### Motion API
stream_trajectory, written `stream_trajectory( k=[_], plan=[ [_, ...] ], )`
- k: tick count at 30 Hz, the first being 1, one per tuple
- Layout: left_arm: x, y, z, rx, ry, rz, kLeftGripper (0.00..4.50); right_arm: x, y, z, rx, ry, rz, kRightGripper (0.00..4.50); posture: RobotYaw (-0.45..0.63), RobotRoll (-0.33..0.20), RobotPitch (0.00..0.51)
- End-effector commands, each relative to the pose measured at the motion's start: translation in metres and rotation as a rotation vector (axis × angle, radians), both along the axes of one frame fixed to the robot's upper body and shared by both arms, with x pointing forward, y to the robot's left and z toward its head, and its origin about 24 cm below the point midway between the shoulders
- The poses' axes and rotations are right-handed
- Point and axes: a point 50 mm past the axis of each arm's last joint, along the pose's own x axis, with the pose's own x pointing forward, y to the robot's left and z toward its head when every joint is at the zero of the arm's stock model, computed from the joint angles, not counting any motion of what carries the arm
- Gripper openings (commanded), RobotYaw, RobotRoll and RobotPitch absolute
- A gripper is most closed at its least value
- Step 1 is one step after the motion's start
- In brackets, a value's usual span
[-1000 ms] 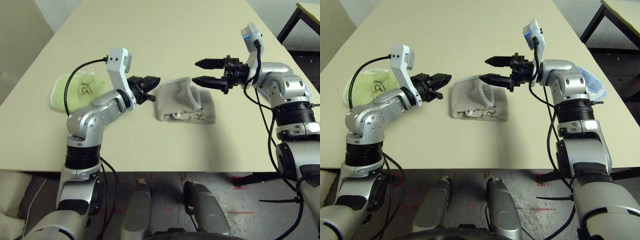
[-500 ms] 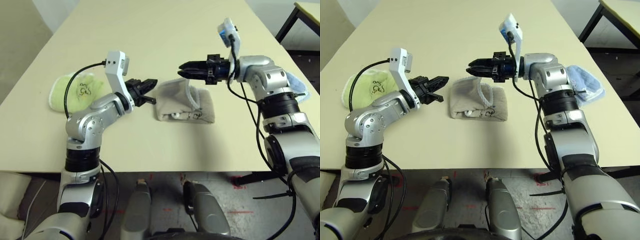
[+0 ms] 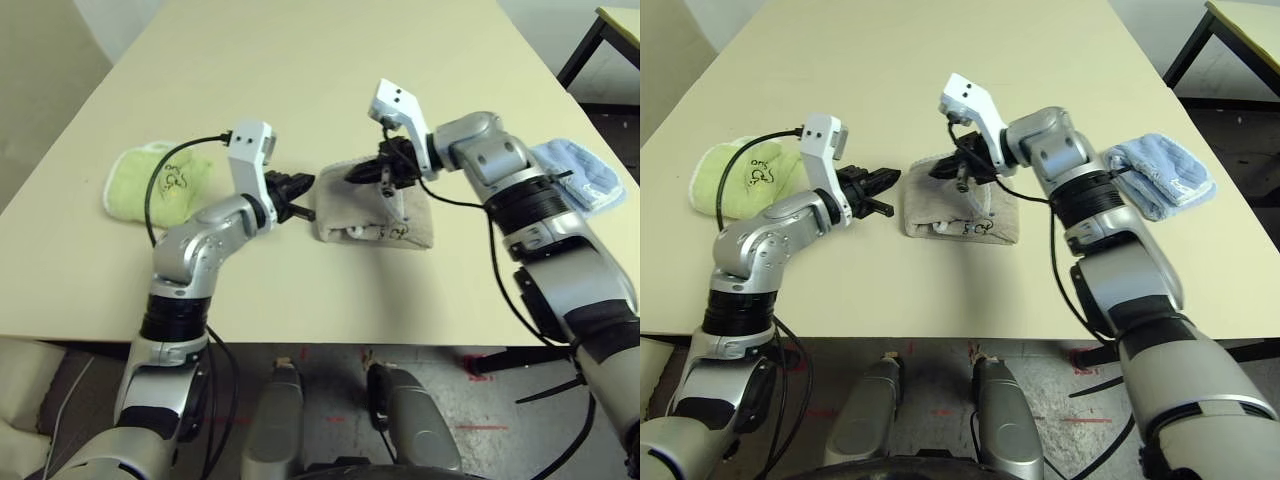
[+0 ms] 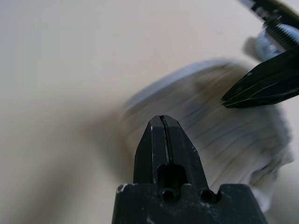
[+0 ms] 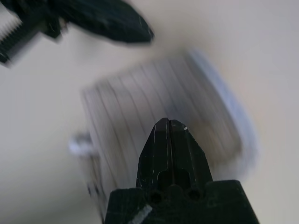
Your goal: Fold the towel and set it aside.
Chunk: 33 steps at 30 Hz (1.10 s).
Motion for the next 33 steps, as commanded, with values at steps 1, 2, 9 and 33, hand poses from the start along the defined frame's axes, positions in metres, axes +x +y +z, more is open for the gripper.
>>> stream_trajectory(
  k=[1, 2, 9, 33],
  plan=[
    [0.001, -0.010, -0.001, 0.006, -0.004, -0.041, 0.00, -0.001, -0.012, -0.020, -0.051, 0.044, -0.033, 0.07, 0.18, 0.000, 0.106],
    [0.002, -0.011, -0.001, 0.007, -0.005, -0.046, 0.00, -0.001, -0.015, -0.024, -0.057, 0.050, -0.047, 0.07, 0.18, 0.000, 0.106],
    [0.003, -0.015, -0.006, 0.023, 0.005, -0.081, 0.00, -0.009, -0.036, -0.058, -0.073, 0.134, -0.105, 0.07, 0.17, 0.000, 0.106],
    [-0.002, -0.014, -0.063, 0.262, 0.154, -0.147, 0.00, -0.016, -0.056, -0.076, -0.029, 0.153, -0.162, 0.07, 0.15, 0.000, 0.099]
  ],
)
